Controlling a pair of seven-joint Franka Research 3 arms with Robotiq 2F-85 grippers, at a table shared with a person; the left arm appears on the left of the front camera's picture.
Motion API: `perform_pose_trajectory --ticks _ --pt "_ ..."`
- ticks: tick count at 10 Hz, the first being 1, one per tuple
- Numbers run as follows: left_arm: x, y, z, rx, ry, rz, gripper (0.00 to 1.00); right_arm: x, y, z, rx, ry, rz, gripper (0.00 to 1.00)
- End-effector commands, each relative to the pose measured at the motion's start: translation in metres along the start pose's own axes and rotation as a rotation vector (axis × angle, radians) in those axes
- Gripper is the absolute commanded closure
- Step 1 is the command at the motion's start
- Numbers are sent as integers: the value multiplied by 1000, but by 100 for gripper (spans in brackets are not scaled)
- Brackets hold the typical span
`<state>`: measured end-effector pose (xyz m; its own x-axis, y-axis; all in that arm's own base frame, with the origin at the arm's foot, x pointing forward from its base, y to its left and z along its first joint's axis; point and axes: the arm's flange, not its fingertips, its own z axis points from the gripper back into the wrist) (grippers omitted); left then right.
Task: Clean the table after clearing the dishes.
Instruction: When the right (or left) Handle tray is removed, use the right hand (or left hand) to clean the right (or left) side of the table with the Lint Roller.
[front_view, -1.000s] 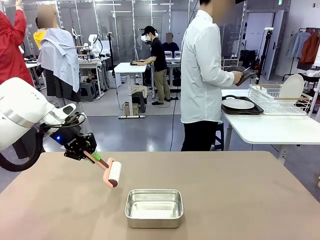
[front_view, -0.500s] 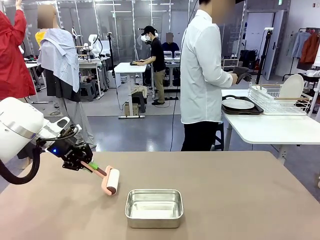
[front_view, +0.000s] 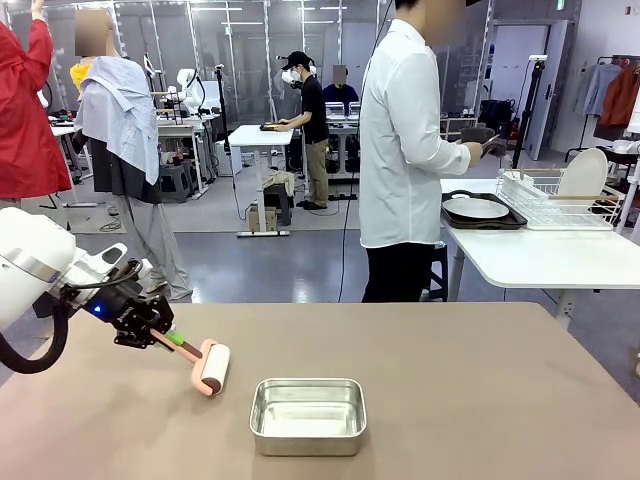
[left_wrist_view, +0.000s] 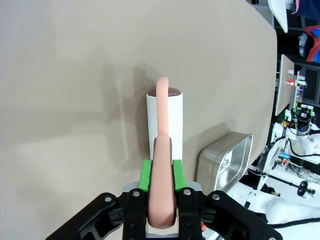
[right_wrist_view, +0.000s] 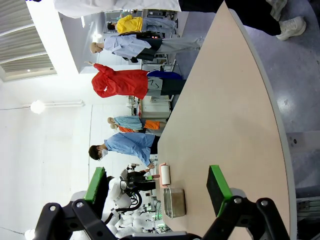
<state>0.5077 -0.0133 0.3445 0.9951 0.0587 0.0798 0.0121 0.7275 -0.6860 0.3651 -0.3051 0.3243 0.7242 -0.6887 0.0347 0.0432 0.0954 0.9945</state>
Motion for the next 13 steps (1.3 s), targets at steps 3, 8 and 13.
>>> perform_pose_trajectory --ticks 3,8,13 --pt "18 46 28 132 25 12 80 -1 4 0 3 -2 -1 0" --pt "18 78 73 433 -61 33 80 -1 4 0 3 -2 -1 0" --pt "20 100 112 620 -72 42 80 -1 4 0 3 -2 -1 0"
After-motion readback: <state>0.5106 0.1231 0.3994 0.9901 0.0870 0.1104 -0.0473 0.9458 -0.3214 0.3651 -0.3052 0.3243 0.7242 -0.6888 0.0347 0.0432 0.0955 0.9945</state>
